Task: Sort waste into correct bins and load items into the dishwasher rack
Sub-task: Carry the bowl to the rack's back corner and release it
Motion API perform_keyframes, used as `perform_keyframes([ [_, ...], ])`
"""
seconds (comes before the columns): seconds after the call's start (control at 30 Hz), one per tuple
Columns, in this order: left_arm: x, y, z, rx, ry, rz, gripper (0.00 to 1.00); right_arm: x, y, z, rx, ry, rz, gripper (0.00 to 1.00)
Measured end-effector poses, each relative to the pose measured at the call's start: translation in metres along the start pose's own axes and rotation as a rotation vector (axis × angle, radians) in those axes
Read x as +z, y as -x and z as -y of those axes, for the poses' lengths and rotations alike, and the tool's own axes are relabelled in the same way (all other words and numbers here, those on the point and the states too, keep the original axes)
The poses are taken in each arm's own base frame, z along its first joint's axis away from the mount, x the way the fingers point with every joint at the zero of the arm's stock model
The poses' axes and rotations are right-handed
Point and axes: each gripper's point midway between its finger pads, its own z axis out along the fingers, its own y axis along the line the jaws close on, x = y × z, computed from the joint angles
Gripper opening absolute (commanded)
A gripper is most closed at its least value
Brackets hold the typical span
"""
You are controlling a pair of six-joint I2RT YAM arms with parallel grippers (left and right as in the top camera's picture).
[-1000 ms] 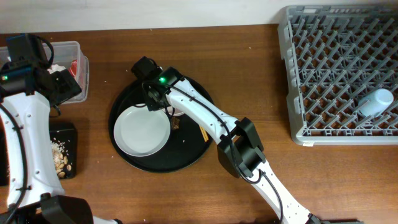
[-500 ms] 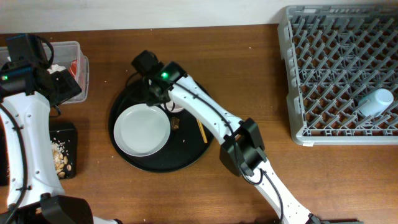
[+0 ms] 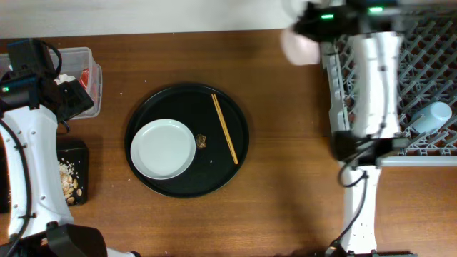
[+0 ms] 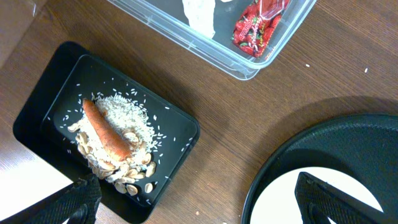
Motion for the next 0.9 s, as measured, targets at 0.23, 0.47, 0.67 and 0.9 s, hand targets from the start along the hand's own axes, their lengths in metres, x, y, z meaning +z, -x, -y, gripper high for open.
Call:
perform_keyframes([
  [0.23,0.0,0.0,0.0,0.0,0.0,0.0,0.99,-0.134,0.044,0.176,0.19,0.009,0.204,0.04],
  [0.47,0.0,0.0,0.0,0.0,0.001,-0.001,0.99,-0.155,0.075,0.257,0.028,0.175,0.378,0.04],
  [0.67,0.0,0.0,0.0,0.0,0.0,0.001,0.99,-0.105,0.079,0.305,0.105,0.245,0.408,0.04],
  [0.9,0.0,0.0,0.0,0.0,0.0,0.0,0.99,-0.114,0.077,0.322,0.221,0.251,0.419,0.04],
])
